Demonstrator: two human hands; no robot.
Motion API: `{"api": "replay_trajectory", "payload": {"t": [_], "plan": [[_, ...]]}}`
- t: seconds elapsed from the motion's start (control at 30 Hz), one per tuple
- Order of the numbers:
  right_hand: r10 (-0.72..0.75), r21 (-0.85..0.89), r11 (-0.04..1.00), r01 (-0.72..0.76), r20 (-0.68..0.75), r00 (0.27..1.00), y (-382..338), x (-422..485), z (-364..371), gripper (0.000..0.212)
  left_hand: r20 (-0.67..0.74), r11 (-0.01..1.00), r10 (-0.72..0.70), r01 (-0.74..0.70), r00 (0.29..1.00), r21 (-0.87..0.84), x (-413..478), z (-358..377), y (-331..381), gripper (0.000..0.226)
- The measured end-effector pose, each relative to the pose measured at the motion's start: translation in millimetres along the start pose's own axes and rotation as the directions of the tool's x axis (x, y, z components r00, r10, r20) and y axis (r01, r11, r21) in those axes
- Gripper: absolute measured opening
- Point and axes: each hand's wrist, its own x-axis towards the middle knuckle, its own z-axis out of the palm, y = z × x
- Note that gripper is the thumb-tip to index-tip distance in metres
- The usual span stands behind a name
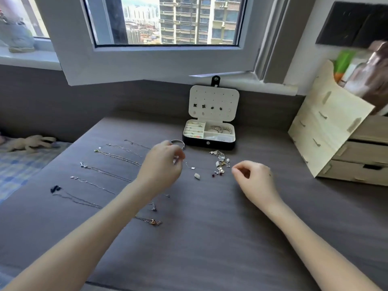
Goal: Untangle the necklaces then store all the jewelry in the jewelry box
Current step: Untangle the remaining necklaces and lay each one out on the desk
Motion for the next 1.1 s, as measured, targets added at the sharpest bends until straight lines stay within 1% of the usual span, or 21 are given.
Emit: {"api": "replay_trajectory", "payload": {"t": [0.1,0.17,0.23,0.3,0.4,0.47,0.57,0.67,0.77,0.83,0.9,1.0,1.1], "plan": [[0.074,-0.041,0.996,-0.075,-0.025,0.997,-2,34,4,0.016,-0.002,0.997,0.014,-0.014,1.0,-0.074,9,20,18,0.018],[0.082,-0.106,0.991,-0.083,-0.008,0.997,-8,53,10,0.02,-0.061,0.993,0.004,-0.011,0.998,-0.118,12,27,21,0.017],[0.074,-0.222,0.973,-0.066,0.028,0.997,-14,68,18,0.026,-0.142,0.989,-0.016,-0.005,0.99,-0.148,14,30,18,0.016],[0.072,-0.36,0.932,-0.048,0.054,0.996,-20,77,28,0.034,-0.201,0.983,-0.028,-0.01,0.979,-0.185,16,31,13,0.017],[0.057,-0.497,0.867,-0.022,0.054,0.997,-26,84,41,0.041,-0.228,0.978,-0.057,0.009,0.972,-0.207,18,31,7,0.017],[0.028,-0.559,0.829,0.009,0.058,0.998,-29,83,48,0.039,-0.232,0.979,-0.056,0.008,0.971,-0.202,19,31,6,0.016],[-0.019,-0.61,0.791,0.055,0.066,0.998,-30,83,54,0.032,-0.238,0.979,-0.047,-0.002,0.97,-0.204,21,30,8,0.016],[-0.05,-0.614,0.785,0.087,0.077,0.996,-28,82,56,0.031,-0.236,0.978,-0.021,-0.03,0.972,-0.208,20,29,9,0.015],[-0.006,-0.507,0.862,0.033,0.055,0.998,-26,81,55,0.028,-0.222,0.975,-0.011,-0.039,0.975,-0.218,19,31,7,0.014],[0.053,-0.359,0.932,-0.039,0.031,0.998,-24,82,51,0.023,-0.211,0.973,-0.022,-0.028,0.977,-0.23,19,30,8,0.015],[0.109,-0.201,0.974,-0.104,0.014,0.994,-23,82,45,0.018,-0.203,0.966,-0.037,-0.018,0.978,-0.259,19,29,9,0.015],[0.169,0.041,0.985,-0.169,0.017,0.986,-22,84,34,0.02,-0.155,0.94,-0.084,0.027,0.984,-0.341,18,27,12,0.016],[0.22,0.346,0.909,-0.231,0.072,0.973,-26,86,20,0.019,-0.055,0.886,-0.158,0.117,0.986,-0.449,18,22,15,0.02]]}}
